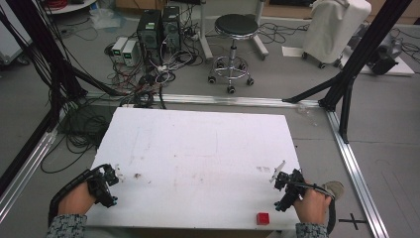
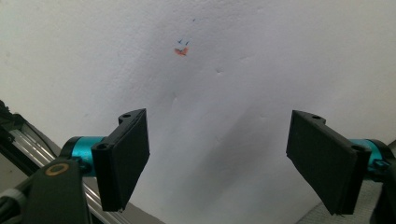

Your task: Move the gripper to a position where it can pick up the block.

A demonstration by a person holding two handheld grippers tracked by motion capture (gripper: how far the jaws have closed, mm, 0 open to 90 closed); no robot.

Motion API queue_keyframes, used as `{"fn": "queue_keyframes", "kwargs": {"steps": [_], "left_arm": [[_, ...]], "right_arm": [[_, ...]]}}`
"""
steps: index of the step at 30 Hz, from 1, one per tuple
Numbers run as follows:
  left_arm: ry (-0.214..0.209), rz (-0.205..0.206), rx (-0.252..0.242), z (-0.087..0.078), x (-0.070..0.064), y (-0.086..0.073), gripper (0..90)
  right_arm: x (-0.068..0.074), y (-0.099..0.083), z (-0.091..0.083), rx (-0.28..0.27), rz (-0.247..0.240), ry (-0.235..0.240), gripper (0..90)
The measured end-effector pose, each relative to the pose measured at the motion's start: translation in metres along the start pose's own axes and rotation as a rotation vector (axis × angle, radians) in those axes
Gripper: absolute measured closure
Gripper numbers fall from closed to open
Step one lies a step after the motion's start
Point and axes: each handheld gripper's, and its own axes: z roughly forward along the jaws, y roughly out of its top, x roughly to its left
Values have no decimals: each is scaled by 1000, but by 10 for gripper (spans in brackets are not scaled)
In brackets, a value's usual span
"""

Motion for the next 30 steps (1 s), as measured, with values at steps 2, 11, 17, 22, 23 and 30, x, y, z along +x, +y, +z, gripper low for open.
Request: {"fn": "queue_keyframes", "kwargs": {"steps": [2,11,17,22,23,30], "left_arm": [[0,0,2,0,0,0,215],[4,-4,-1,0,1,-1,216],[7,-1,1,0,1,0,215],[6,4,-3,1,0,1,216],[3,7,-2,1,-1,2,215],[0,16,0,2,-3,4,216]], "right_arm": [[0,0,0,-3,-10,-2,26],[5,-5,-4,-10,-80,5,26],[8,-11,-7,-20,-142,25,26],[13,-10,-9,-16,-211,21,26],[16,-9,-9,-23,-233,17,26],[22,-9,-14,-28,-267,2,26]]}}
